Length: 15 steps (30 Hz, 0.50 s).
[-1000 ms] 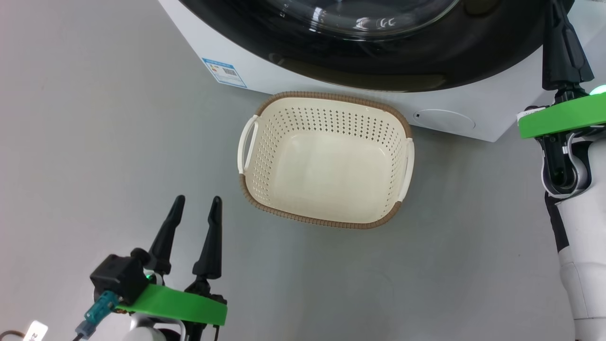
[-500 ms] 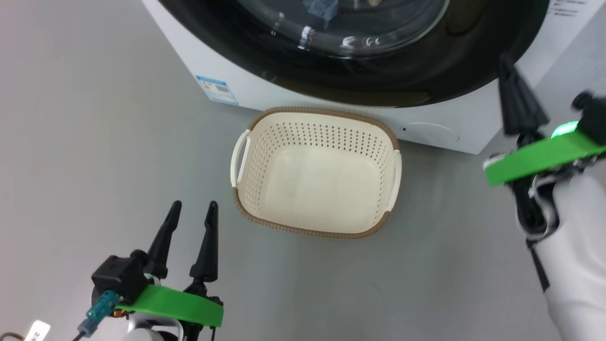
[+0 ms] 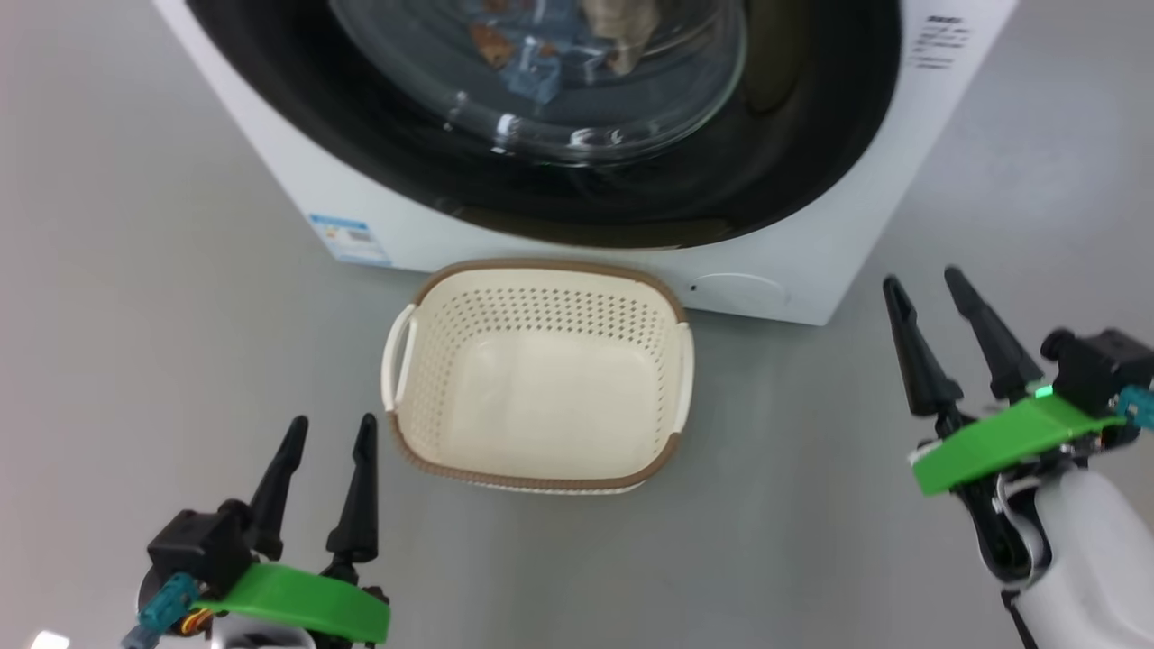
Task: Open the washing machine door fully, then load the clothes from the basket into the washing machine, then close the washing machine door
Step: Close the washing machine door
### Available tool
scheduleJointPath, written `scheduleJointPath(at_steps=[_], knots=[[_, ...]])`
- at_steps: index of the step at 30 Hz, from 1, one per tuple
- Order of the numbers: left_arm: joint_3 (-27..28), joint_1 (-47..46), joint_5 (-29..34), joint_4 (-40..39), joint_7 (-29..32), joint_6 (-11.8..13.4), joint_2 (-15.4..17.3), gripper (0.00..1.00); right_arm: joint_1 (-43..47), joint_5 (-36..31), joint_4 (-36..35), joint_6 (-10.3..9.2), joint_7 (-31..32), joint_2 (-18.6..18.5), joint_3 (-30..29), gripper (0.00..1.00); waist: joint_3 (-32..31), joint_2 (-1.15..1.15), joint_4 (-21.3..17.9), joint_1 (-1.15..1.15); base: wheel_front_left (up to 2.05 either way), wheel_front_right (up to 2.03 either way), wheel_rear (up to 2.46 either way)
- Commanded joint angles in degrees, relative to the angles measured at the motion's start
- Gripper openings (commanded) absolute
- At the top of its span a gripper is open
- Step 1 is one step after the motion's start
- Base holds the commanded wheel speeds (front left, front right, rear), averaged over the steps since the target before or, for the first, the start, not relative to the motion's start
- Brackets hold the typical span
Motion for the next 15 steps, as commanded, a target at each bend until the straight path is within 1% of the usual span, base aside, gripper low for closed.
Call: scheduleJointPath(at_steps=[1, 5, 15], knots=[[2.5, 0.7, 0.2, -0.7, -0.4, -0.1, 1.6, 1.0, 2.6, 0.6, -1.6, -0.12, -0.3, -0.1, 0.7, 1.0, -2.4, 0.0, -3.0, 0.0, 0.0, 0.0, 0.0], [2.6, 1.3, 0.0, -0.3, -0.4, -0.1, 2.3, 1.0, 5.4, 0.6, -1.9, -0.12, -0.3, -0.3, 0.1, 1.0, -3.3, 0.0, -4.9, 0.0, 0.0, 0.0, 0.0], [5.2, 2.9, 1.3, -0.3, -0.4, -0.1, 3.3, 1.0, 10.9, 0.4, -2.5, -0.12, -0.3, -1.0, -1.8, 1.0, -5.1, 0.0, -9.0, 0.0, 0.0, 0.0, 0.0]])
